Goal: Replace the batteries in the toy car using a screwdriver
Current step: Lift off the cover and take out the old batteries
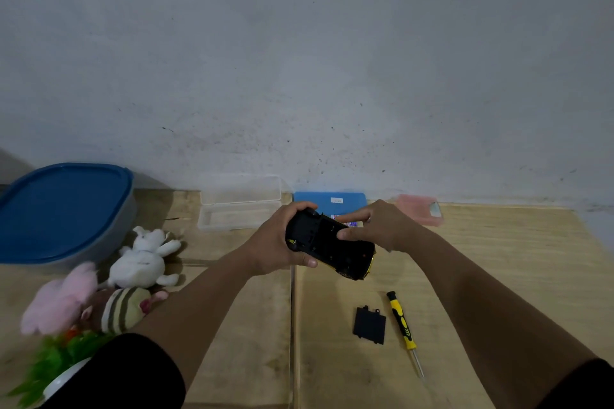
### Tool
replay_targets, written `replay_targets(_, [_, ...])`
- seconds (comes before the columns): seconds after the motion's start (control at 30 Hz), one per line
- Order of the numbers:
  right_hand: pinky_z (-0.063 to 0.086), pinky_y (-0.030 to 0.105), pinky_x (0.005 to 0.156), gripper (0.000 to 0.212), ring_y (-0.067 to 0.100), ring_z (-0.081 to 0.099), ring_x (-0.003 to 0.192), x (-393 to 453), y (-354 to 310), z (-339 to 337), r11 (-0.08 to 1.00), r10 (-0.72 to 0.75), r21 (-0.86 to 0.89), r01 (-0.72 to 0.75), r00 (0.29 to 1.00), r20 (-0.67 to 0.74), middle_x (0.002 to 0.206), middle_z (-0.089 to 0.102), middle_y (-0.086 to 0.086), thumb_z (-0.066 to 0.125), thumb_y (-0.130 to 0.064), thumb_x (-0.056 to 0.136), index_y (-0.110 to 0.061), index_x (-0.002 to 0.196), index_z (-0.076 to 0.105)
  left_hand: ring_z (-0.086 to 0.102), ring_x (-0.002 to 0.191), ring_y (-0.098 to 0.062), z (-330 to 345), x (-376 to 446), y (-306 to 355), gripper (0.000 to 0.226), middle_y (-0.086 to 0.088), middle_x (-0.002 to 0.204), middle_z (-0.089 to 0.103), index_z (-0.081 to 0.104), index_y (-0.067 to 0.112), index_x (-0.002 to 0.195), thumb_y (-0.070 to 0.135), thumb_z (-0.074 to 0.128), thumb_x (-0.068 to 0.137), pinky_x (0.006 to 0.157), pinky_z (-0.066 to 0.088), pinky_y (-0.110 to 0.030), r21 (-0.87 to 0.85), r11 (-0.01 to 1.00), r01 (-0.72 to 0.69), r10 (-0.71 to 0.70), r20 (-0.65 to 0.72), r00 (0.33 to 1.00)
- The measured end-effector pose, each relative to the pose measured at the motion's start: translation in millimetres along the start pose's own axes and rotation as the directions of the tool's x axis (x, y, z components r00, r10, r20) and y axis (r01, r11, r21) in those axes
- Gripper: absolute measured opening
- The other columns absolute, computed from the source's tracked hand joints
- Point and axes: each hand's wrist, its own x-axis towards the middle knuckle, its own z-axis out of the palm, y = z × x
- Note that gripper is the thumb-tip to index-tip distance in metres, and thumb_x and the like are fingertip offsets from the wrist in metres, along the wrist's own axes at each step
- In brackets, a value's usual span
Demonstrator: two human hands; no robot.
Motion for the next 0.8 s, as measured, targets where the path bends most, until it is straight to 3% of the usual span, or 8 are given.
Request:
replay_targets(0.07, [0.036,0.017,0.041,0.037,0.003,0.046,0.033,0,-2,3,1.0,0.004,-0.03,-0.003,1.0,0.008,0.06,0.059,-0.02,0.071,-0.04,0.079,-0.025,0.113,0.068,0.05,0.118,-0.008,-3,0,-3,0.088,0.005,0.129,0.046,0.04,0.038,0.13,0.019,0.088,0.059,0.097,0.046,-0.024,-0.031,0.999,0.014,-0.013,0.023,1.0])
replay_targets(0.17, [0.035,0.016,0.035,0.023,0.011,0.047,0.044,3,-1,9,0.998,0.051,0.021,-0.051,0.998,-0.02,0.08,0.067,0.0,0.07,-0.036,0.081,-0.022,0.099,0.073,0.05,0.12,-0.007,-4,-1,-4,0.085,0.006,0.131,0.047,0.041,0.035,0.134,0.012,0.085,0.065,0.097,0.046,-0.024,-0.131,0.991,0.034,-0.029,0.04,0.999])
replay_targets(0.23, [0.035,0.018,0.038,0.016,0.015,0.043,0.044,4,-1,15,0.994,0.102,0.053,-0.099,0.994,-0.05,0.067,0.06,0.002,0.068,-0.034,0.083,-0.019,0.088,0.074,0.052,0.12,-0.012,-3,-3,-1,0.073,0.008,0.133,0.047,0.046,0.038,0.129,0.004,0.078,0.073,0.093,0.049,-0.024,-0.259,0.965,0.038,-0.046,-0.024,0.999])
replay_targets(0.33, [0.036,0.022,0.054,0.026,0.011,0.041,0.049,0,0,32,0.974,0.179,0.155,-0.166,0.981,-0.075,0.057,0.048,0.004,0.066,-0.032,0.086,-0.009,0.093,0.073,0.058,0.115,-0.021,0,-4,3,0.065,0.003,0.134,0.047,0.042,0.043,0.131,0.007,0.068,0.083,0.082,0.056,-0.028,-0.444,0.892,0.081,-0.141,-0.103,0.985])
replay_targets(0.43, [0.037,0.023,0.052,0.027,0.013,0.043,0.052,-3,8,47,0.881,0.287,0.423,-0.214,0.951,-0.115,0.057,0.048,0.004,0.07,-0.03,0.082,-0.007,0.096,0.073,0.053,0.119,-0.025,7,-4,5,0.076,-0.006,0.136,0.046,0.025,0.045,0.141,0.024,0.067,0.081,0.08,0.057,-0.043,-0.547,0.803,0.236,-0.294,-0.019,0.956])
replay_targets(0.6, [0.034,0.023,0.052,0.023,0.013,0.038,0.047,-14,11,55,0.824,0.271,0.539,-0.176,0.957,-0.101,0.054,0.045,0.007,0.068,-0.032,0.084,-0.01,0.091,0.073,0.055,0.12,-0.03,25,0,1,0.087,-0.008,0.135,0.054,0.023,0.04,0.146,0.044,0.072,0.074,0.096,0.045,-0.054,-0.716,0.588,0.376,-0.366,0.18,0.913])
replay_targets(0.73, [0.034,0.019,0.044,0.031,0.013,0.038,0.046,-26,17,61,0.805,0.237,0.576,-0.141,0.967,-0.094,0.053,0.046,0.004,0.063,-0.03,0.088,-0.011,0.112,0.069,0.056,0.117,-0.031,31,1,8,0.091,-0.011,0.134,0.054,0.02,0.043,0.146,0.041,0.074,0.072,0.099,0.044,-0.052,-0.687,0.64,0.343,-0.35,0.137,0.927])
replay_targets(0.8, [0.036,0.017,0.041,0.041,0.013,0.045,0.046,-30,24,62,0.821,0.226,0.556,-0.13,0.968,-0.107,0.056,0.052,-0.001,0.062,-0.034,0.088,-0.024,0.127,0.057,0.057,0.114,-0.032,35,-3,15,0.094,-0.013,0.135,0.053,0.017,0.044,0.146,0.042,0.071,0.069,0.097,0.046,-0.051,-0.638,0.696,0.33,-0.357,0.091,0.93])
